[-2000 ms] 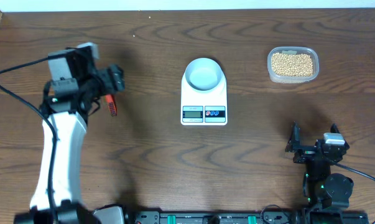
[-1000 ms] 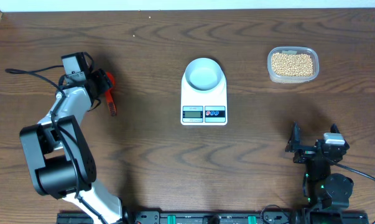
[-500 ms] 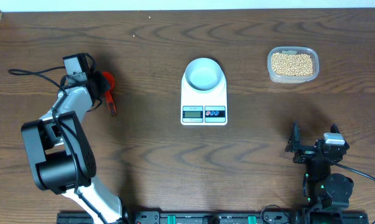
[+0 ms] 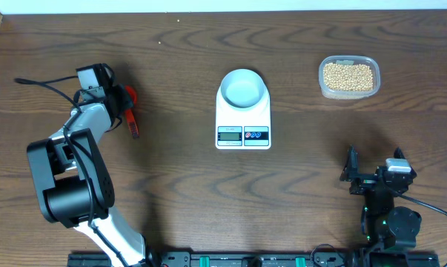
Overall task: Scoop item into bowl and weigh 50g on scale
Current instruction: 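Lower the left gripper and close it on the red scoop handle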
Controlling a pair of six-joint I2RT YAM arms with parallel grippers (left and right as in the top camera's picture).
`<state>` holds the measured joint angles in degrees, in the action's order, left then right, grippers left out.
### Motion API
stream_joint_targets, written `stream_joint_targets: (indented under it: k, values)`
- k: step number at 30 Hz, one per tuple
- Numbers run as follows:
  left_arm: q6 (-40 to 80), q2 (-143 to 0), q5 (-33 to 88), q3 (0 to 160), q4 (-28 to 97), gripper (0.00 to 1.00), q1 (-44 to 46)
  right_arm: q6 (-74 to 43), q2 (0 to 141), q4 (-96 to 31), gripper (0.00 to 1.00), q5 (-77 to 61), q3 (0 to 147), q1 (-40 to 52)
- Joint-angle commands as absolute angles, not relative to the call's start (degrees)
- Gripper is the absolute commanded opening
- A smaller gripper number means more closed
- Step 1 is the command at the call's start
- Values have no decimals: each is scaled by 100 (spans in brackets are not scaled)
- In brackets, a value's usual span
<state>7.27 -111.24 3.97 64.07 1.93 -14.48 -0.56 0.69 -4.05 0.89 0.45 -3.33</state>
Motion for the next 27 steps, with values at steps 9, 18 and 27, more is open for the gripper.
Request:
stream_joint_targets:
  k: [9,18,27]
  values:
    - [301,-11319,517,6571,104,29,-1472,30,34,-421,99,95,32,-366]
    - [303,-11552,515,6571,54,20,-1472,30,34,-421,99,95,32,-366]
    - [788,-11312,510,6571,-75,7,-1472,30,34,-421,99,95,32,-366]
